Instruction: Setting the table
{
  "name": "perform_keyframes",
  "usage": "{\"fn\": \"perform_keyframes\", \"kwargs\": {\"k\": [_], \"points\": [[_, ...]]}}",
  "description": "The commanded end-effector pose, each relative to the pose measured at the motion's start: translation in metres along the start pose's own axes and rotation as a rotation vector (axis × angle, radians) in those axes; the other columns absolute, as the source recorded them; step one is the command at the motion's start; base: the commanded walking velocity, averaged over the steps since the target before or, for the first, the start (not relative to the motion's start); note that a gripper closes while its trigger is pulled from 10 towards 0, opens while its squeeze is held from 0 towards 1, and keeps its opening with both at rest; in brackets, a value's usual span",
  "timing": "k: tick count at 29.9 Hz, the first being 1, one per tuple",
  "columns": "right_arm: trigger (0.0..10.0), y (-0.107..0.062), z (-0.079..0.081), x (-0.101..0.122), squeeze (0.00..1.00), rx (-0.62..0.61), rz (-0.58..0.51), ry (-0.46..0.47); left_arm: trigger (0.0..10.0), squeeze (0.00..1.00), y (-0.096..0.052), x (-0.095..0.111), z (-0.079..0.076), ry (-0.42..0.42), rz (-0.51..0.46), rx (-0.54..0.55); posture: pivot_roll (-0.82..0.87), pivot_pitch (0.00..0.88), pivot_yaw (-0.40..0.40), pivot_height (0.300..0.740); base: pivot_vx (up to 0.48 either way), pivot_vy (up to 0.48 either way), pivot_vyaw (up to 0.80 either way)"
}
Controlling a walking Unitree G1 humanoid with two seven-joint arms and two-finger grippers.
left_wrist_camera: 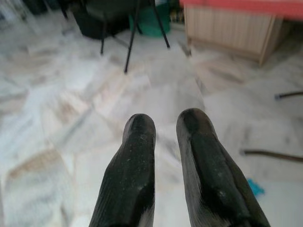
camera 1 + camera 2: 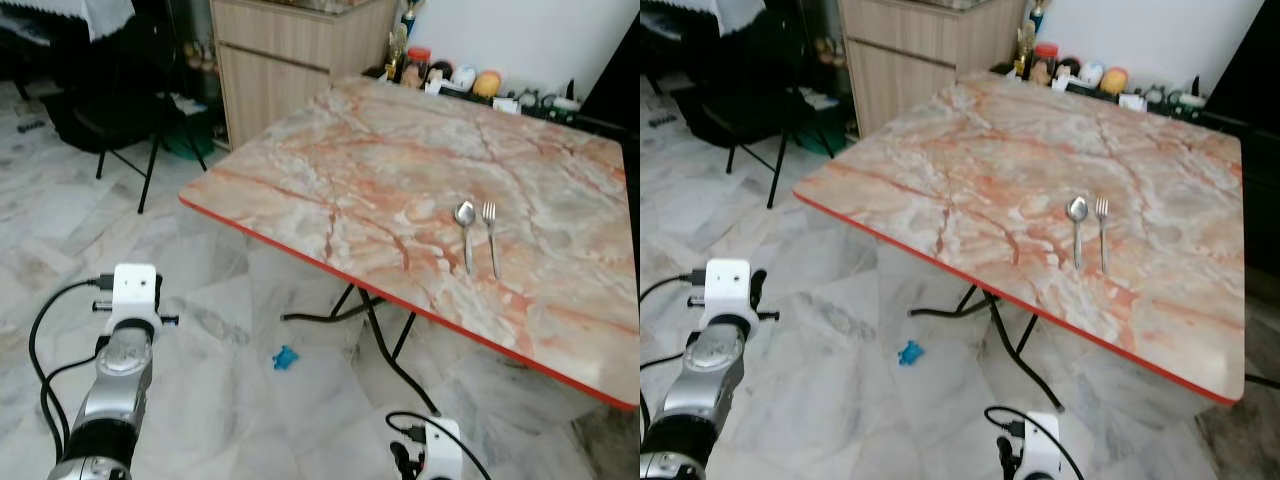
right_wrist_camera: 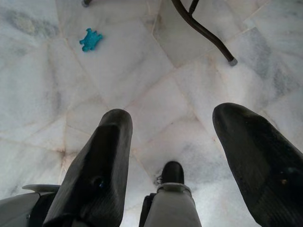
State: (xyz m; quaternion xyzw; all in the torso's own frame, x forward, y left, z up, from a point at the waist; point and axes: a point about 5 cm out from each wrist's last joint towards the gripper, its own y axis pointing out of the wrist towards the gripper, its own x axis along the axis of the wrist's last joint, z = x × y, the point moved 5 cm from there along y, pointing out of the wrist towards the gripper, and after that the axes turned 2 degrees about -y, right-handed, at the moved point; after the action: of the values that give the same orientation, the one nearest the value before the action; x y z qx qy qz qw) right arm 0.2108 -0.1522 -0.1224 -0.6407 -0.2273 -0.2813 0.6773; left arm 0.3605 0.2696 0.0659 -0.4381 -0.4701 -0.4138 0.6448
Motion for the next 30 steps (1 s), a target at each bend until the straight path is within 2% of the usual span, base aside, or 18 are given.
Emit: {"fn": "perform_keyframes", "kwargs": {"k": [1, 2, 3, 5, 6, 8, 9, 10, 14, 17, 19, 22, 24, 27, 30], "points": [[10.0, 0.0, -0.002, -0.002, 0.0, -0.009, 0.007, 0.009, 10.0, 0.0, -0.002, -0.018, -0.005, -0.022, 0.07, -0.013, 0.13, 0.0, -0.04, 0.74, 0.0, 0.0, 0.0], [10.0, 0.0, -0.002, -0.001, 0.0, -0.01, 0.007, 0.011, 10.0, 0.0, -0.005, -0.035, -0.006, -0.002, 0.136, -0.017, 0.13, 0.0, -0.04, 0.74, 0.0, 0.0, 0.0], [10.0, 0.0, -0.002, -0.001, 0.0, -0.01, 0.007, 0.011, 10.0, 0.0, -0.005, -0.035, -0.006, -0.002, 0.136, -0.017, 0.13, 0.0, -0.04, 0.74, 0.0, 0.0, 0.0], [10.0, 0.0, -0.002, -0.001, 0.0, -0.011, 0.007, 0.013, 10.0, 0.0, -0.011, -0.061, -0.008, 0.056, 0.24, -0.028, 0.14, 0.0, -0.039, 0.74, 0.0, 0.0, 0.0], [10.0, 0.0, -0.002, -0.001, 0.0, -0.011, 0.007, 0.013, 10.0, 0.0, -0.011, -0.061, -0.008, 0.056, 0.24, -0.028, 0.14, 0.0, -0.039, 0.74, 0.0, 0.0, 0.0], [10.0, 0.0, -0.002, -0.001, 0.0, -0.01, 0.007, 0.014, 10.0, 0.0, -0.019, -0.083, -0.011, 0.086, 0.327, -0.056, 0.14, 0.0, -0.039, 0.74, 0.0, 0.0, 0.0], [10.0, 0.0, -0.002, -0.001, 0.0, -0.01, 0.007, 0.014, 10.0, 0.0, -0.019, -0.083, -0.011, 0.086, 0.327, -0.056, 0.14, 0.0, -0.039, 0.74, 0.0, 0.0, 0.0], [10.0, 0.0, -0.001, -0.001, 0.0, -0.008, 0.007, 0.014, 10.0, 0.0, -0.024, -0.095, -0.017, 0.088, 0.37, -0.087, 0.14, 0.0, -0.037, 0.74, 0.0, 0.0, 0.0], [10.0, 0.0, 0.0, 0.0, 0.0, -0.005, 0.003, 0.011, 10.0, 0.0, -0.033, -0.11, -0.029, 0.101, 0.42, -0.143, 0.14, 0.0, -0.038, 0.74, 0.0, 0.0, 0.0], [10.0, 0.001, 0.001, 0.002, 0.0, 0.007, -0.001, -0.026, 10.0, 0.0, -0.038, -0.112, -0.057, 0.054, 0.418, -0.253, 0.13, 0.0, -0.04, 0.74, 0.0, 0.0, 0.0], [10.0, 0.001, 0.001, 0.002, 0.0, 0.006, -0.002, -0.025, 10.0, 0.0, -0.04, -0.113, -0.065, 0.057, 0.421, -0.278, 0.13, 0.0, -0.039, 0.74, 0.0, 0.0, 0.0], [10.0, 0.001, 0.0, 0.003, 0.0, 0.004, -0.003, -0.023, 10.0, 0.0, -0.047, -0.123, -0.066, 0.091, 0.455, -0.287, 0.12, 0.0, -0.037, 0.74, 0.0, 0.0, 0.0], [10.0, 0.001, 0.001, 0.004, 0.0, 0.004, -0.006, -0.022, 10.0, 0.0, -0.055, -0.136, -0.062, 0.102, 0.502, -0.279, 0.12, 0.0, -0.035, 0.74, 0.0, 0.0, 0.0], [10.0, 0.001, 0.001, 0.005, 0.0, 0.006, -0.01, -0.024, 10.0, 0.0, -0.066, -0.15, -0.057, 0.082, 0.547, -0.278, 0.11, 0.0, -0.037, 0.74, 0.0, 0.0, 0.0], [10.0, 0.002, 0.001, 0.006, 0.0, 0.006, -0.01, -0.029, 10.0, 0.0, -0.07, -0.154, -0.055, 0.056, 0.549, -0.273, 0.12, 0.0, -0.041, 0.74, 0.0, 0.0, 0.0]]}}
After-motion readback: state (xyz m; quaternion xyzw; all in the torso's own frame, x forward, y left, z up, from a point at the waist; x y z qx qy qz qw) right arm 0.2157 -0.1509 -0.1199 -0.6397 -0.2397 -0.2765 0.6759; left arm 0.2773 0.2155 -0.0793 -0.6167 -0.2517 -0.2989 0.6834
